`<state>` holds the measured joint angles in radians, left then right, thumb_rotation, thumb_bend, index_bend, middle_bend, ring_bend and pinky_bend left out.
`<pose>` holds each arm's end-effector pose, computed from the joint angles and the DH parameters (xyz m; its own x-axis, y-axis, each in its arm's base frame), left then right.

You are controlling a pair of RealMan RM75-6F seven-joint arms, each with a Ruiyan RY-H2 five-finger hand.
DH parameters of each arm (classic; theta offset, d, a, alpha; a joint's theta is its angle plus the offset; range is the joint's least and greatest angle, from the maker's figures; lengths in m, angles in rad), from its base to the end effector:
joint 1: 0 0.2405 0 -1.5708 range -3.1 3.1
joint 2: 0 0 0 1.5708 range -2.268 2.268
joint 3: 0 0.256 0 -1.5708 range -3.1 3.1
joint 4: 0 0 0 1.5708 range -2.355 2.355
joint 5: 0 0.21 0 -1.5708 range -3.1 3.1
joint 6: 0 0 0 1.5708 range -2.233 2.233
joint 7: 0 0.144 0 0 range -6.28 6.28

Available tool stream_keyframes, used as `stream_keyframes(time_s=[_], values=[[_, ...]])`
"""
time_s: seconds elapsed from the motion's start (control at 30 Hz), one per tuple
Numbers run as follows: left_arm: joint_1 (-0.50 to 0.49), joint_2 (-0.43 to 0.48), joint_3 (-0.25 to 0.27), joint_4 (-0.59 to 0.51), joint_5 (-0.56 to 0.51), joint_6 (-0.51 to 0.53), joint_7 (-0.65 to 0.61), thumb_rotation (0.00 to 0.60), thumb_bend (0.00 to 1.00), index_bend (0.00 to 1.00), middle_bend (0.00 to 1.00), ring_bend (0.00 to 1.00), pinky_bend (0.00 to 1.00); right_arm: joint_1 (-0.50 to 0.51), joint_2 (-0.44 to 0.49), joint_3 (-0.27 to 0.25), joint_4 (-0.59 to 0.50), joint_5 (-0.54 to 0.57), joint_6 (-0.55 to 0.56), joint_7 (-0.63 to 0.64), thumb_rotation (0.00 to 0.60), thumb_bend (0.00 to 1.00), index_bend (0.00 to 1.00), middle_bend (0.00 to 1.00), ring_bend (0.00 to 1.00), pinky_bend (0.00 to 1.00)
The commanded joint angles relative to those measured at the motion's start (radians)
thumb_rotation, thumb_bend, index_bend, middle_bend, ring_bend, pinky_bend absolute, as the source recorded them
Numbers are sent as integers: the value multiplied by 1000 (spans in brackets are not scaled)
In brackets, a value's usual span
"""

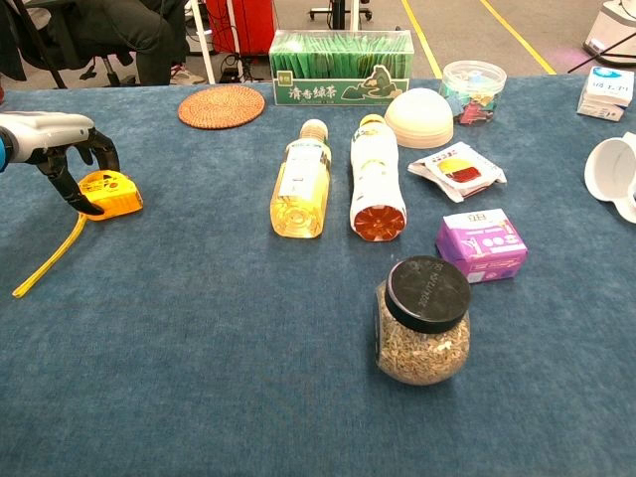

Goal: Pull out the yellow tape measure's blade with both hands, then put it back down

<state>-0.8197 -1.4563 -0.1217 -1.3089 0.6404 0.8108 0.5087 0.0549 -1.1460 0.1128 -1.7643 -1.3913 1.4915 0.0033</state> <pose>-0.2337 0.3903 0.0225 0.5295 0.4062 0.7447 0.8295 -0.0644 -0.5547 -0.2923 -0.1817 0.1521 0.2105 0.0445 0.9766 -0.9733 0.1027 0.2051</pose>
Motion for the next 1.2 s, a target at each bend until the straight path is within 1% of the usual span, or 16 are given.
stream_keyframes(time_s=[0.03,0.13,0.37,0.43,0.47,0.5,0.67,0.87,1.2], values=[[1,5,-3,-7,16,0,-15,600,263,458,368,289,414,-1,1,0,-1,-1,2,-1,600,361,278,218,204,232],[1,12,-5,-15,35,1,-26,600,274,479,388,304,424,-2,2,1,-3,-3,4,-2,600,361,278,218,204,232],[-5,56,-12,-62,99,-7,-53,600,275,484,396,305,424,1,9,5,-12,-13,6,-5,600,361,278,217,204,232],[-12,92,-20,-107,146,-18,-72,600,275,484,396,305,424,8,14,8,-18,-21,3,-2,600,361,278,217,204,233],[-19,127,-26,-152,198,-15,-77,600,275,484,396,305,424,15,16,10,-23,-32,-1,1,600,362,278,217,204,232],[-20,142,-27,-172,219,-14,-81,600,275,484,396,305,424,17,16,11,-25,-35,-3,3,600,362,278,217,204,232],[-24,192,-34,-242,280,-16,-105,600,276,484,396,305,424,28,16,13,-31,-49,-10,9,600,362,278,217,204,235],[-52,265,-57,-358,366,-42,-135,600,275,484,396,305,425,54,14,14,-48,-92,-26,20,600,361,278,217,204,250],[-128,334,-97,-486,410,-93,-140,600,277,484,396,305,424,102,17,20,-101,-155,-54,30,600,312,256,216,204,260]])
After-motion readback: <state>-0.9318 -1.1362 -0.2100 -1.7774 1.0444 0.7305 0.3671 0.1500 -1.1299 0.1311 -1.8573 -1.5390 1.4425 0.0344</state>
